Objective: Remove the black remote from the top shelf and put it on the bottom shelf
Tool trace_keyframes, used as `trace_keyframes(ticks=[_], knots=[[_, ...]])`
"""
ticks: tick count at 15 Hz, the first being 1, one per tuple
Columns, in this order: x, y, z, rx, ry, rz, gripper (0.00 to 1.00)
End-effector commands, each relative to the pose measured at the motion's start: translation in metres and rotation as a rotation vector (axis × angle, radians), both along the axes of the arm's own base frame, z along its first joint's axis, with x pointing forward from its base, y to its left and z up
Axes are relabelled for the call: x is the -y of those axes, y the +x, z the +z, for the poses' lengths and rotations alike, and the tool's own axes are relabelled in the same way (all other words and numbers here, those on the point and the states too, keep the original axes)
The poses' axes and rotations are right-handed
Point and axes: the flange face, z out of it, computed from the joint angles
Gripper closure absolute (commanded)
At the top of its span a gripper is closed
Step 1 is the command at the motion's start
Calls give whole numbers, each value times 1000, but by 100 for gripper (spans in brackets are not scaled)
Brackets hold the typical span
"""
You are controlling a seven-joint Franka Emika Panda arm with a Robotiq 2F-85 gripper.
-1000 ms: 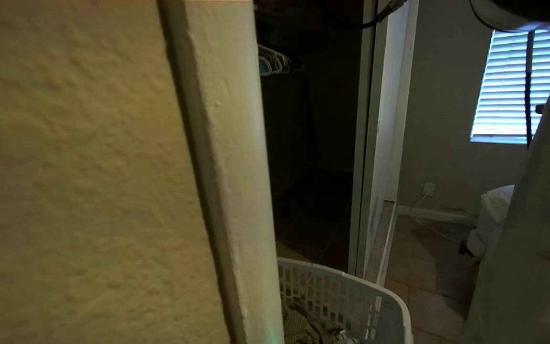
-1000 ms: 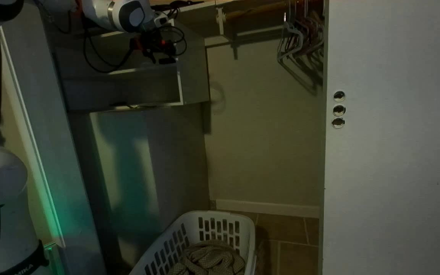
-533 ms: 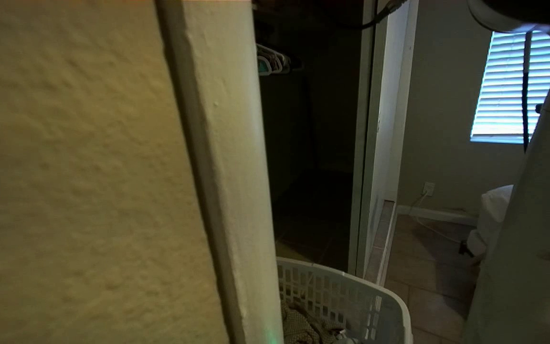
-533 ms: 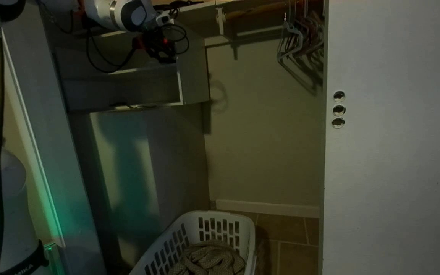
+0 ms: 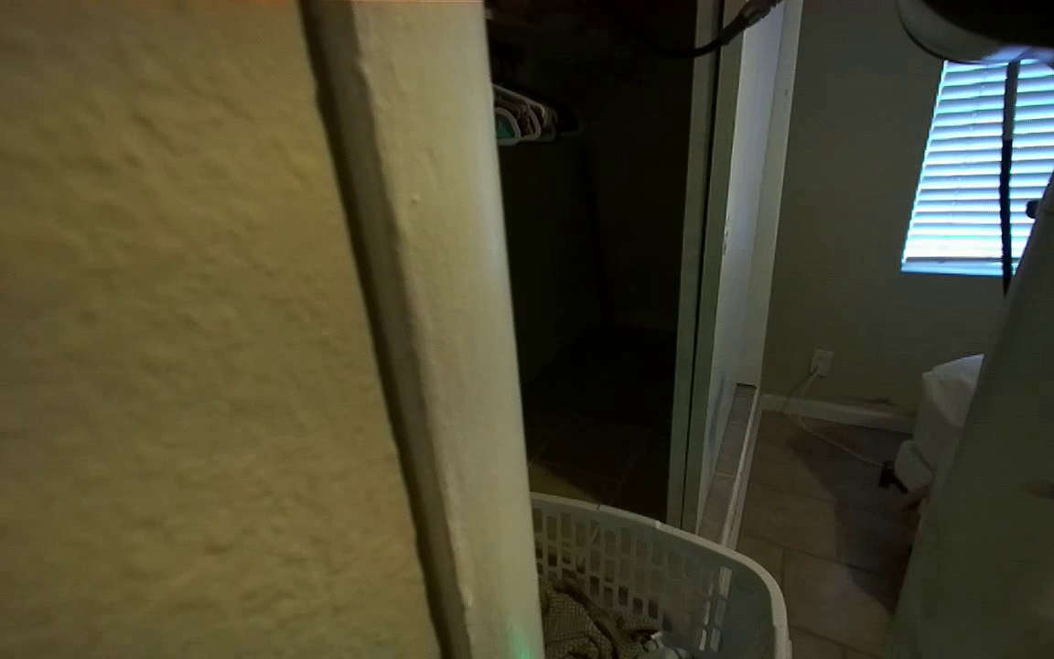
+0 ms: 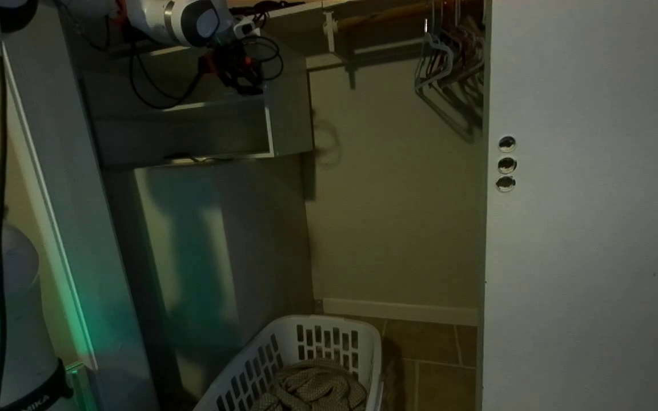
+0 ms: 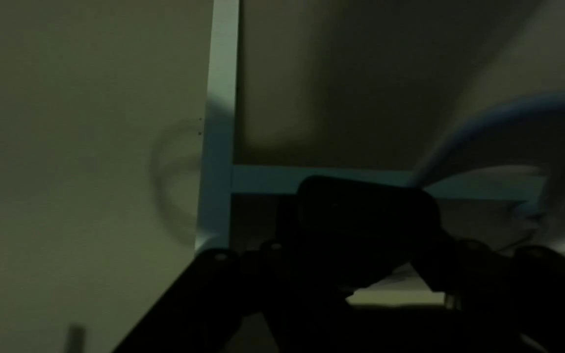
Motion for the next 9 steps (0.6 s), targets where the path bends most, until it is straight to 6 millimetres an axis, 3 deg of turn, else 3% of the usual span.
trace_keyframes(ticks=[1, 9], knots=[[-4, 2, 13, 43, 0, 4, 69], [-1, -10, 27, 72, 10, 2, 69]])
